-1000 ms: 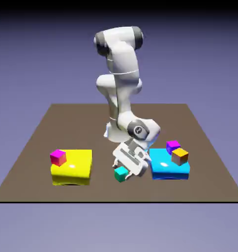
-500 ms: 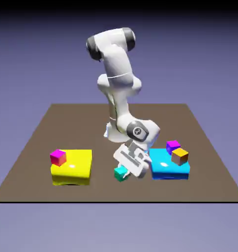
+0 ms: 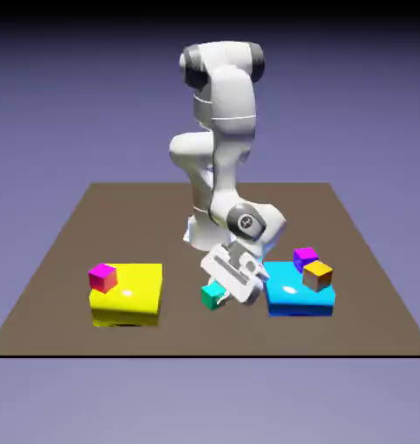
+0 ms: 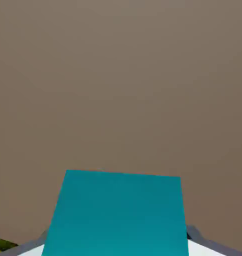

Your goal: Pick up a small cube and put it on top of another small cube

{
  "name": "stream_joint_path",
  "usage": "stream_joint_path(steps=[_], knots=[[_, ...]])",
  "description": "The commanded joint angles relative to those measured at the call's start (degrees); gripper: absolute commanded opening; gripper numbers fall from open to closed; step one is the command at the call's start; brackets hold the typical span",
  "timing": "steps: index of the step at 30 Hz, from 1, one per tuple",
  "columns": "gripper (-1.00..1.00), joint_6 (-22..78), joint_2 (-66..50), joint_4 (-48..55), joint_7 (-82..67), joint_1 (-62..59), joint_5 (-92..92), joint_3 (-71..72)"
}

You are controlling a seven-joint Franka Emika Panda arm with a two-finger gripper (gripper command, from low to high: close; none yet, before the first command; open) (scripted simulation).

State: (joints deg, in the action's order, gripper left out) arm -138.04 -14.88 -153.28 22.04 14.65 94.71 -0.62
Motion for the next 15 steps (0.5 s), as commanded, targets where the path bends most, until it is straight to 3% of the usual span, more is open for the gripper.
stream_joint_path(steps=[1,10,15], knots=[[-1.00,-0.59,0.59,-0.19,-0.07,2.08,-0.46,-1.83],[-1.00,-5.35,5.60,-1.81,-1.49,19.68,-5.59,-17.38],[-1.00,2.03,4.72,3.14,0.94,17.59,-15.56,-10.17]])
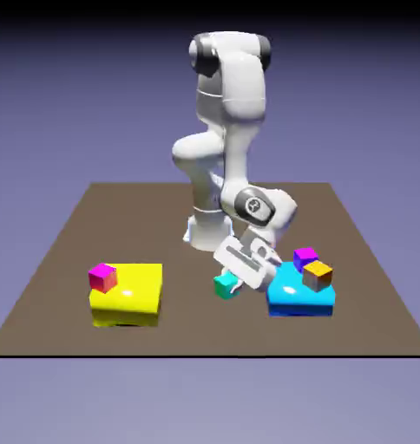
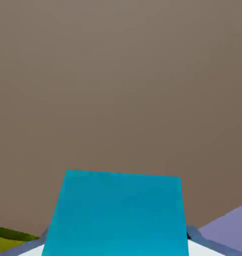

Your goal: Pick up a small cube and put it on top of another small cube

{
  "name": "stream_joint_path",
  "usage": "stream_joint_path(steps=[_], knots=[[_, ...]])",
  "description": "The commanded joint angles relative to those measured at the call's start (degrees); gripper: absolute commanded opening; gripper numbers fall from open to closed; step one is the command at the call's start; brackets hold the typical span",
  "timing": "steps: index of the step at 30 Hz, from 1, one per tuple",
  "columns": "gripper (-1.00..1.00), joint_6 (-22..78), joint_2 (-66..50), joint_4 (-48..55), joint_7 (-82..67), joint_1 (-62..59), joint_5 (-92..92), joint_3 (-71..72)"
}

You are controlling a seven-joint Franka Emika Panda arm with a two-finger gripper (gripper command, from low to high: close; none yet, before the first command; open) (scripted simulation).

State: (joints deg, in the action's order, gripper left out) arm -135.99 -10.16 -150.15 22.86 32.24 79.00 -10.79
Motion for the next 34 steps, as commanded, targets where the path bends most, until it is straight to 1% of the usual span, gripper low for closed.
stream_joint_path(steps=[1,24,26,30,31,32,34], knots=[[-1.00,1.83,-0.22,1.24,0.72,-0.52,-2.34,1.80],[-1.00,44.29,-5.32,29.70,14.70,-12.53,-59.65,43.25],[-1.00,45.30,-5.44,30.38,15.03,-12.82,-61.01,44.23],[-1.00,36.24,-6.97,22.33,16.72,-13.85,-58.67,42.84],[1.00,36.24,-6.97,22.33,16.72,-13.85,-58.67,42.84],[1.00,36.24,-6.97,22.33,16.72,-13.85,-58.67,42.84],[1.00,40.91,-6.18,26.48,15.85,-13.32,-59.88,43.56]])
